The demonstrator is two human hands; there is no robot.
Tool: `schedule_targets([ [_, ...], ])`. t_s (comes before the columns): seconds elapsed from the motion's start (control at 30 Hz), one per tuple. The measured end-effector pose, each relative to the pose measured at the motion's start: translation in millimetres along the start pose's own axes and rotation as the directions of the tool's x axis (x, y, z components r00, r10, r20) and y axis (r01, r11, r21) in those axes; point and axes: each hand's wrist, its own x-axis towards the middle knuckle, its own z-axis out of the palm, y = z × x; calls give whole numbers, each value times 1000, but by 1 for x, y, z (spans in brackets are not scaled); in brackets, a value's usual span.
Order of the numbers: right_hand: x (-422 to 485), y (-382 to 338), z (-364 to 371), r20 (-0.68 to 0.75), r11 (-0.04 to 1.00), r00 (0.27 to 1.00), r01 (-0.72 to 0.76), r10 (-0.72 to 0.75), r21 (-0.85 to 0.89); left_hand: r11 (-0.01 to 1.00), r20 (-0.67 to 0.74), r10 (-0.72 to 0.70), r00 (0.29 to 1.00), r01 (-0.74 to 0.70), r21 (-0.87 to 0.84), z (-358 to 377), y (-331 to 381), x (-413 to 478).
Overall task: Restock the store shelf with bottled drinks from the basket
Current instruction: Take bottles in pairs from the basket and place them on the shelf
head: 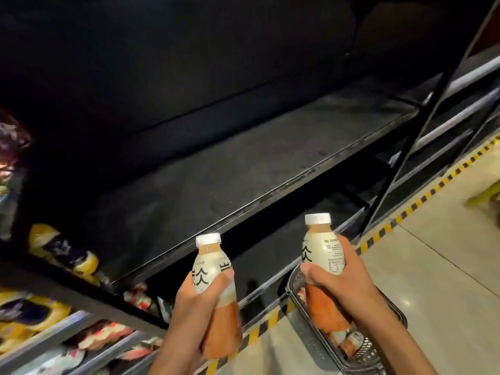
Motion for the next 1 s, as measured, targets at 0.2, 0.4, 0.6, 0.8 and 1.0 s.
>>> schedule_targets([
  [0.2,-62,-38,154,313,995,944,104,-102,9,980,-233,51,971,-94,-177,-147,-14,-76],
  [0.4,-138,-67,277,512,985,842,154,-169,71,953,-416,95,905,-203,-224,-265,-28,-151],
  [0.6,-207,-93,376,666,974,711,188,-224,126,910,-560,159,813,-340,-236,-364,-36,-205],
  [0.8,-238,-130,447,713,938,614,280,-338,204,865,-655,234,719,-461,-198,-435,-6,-218],
  [1.0,-228,-170,509,679,895,590,362,-438,263,836,-617,361,699,-535,-118,-498,38,-200],
])
